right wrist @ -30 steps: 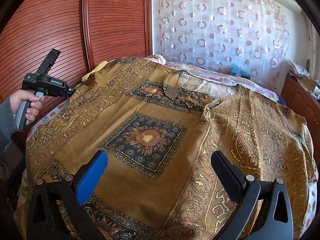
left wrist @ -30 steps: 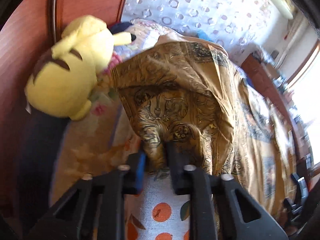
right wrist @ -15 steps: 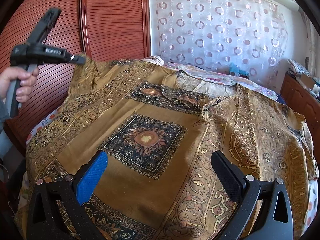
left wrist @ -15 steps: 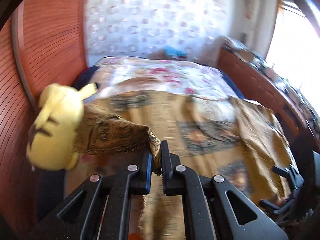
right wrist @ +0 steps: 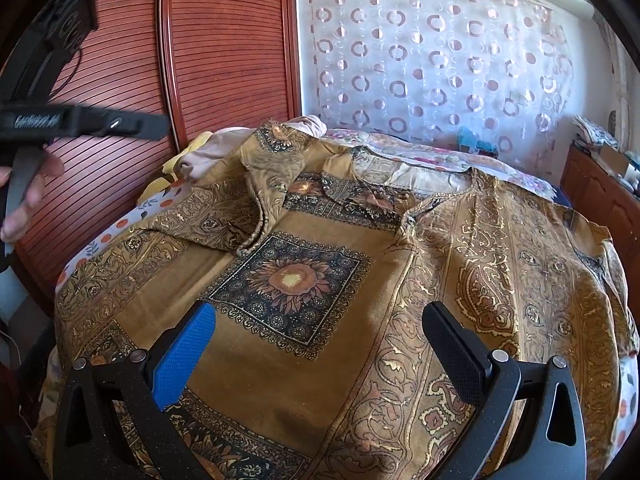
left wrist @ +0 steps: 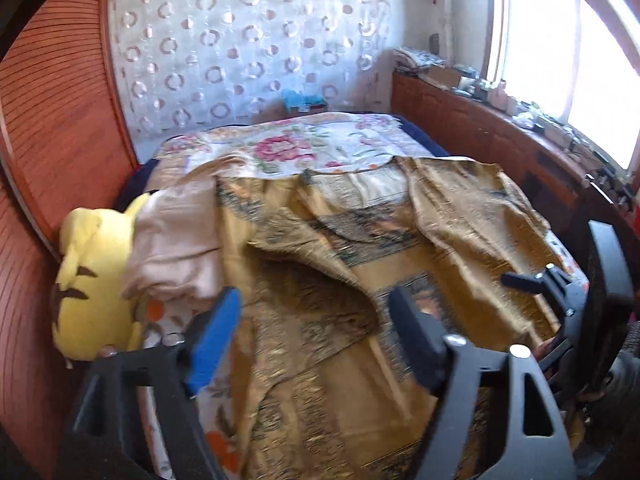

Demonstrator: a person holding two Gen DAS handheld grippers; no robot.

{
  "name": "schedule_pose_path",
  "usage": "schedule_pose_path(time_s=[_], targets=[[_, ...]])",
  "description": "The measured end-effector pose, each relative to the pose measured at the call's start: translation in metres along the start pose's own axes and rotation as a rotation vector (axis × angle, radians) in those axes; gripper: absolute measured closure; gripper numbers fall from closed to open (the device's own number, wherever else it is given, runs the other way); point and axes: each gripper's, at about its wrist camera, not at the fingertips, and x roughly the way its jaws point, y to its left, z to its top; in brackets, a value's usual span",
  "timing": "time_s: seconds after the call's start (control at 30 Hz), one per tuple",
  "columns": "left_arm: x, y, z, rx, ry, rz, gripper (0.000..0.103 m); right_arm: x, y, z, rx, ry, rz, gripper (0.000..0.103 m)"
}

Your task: Fold small clothes

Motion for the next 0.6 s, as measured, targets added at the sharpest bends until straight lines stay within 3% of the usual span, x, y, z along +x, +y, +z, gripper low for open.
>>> schedule_pose_path(time_s=[0.27,0.43,0.6], targets=[[0.036,0.032,-0.044,-0.063,0.112,0.068,0.024,0.002,-0.004,0.003,0.007,0.02,0.012,0.001],[0.067,0.034,-0.067,-0.086,0.2,0.063,0.024,-0.003,-0.01,0.019,-0.01,0.018,-0.004,0.001],[0.073,0.029,-0.074,-0.077,0.167,0.072,0.024,0.003,0.001,0.046,-0.118,-0.008,-0.029,0.001]])
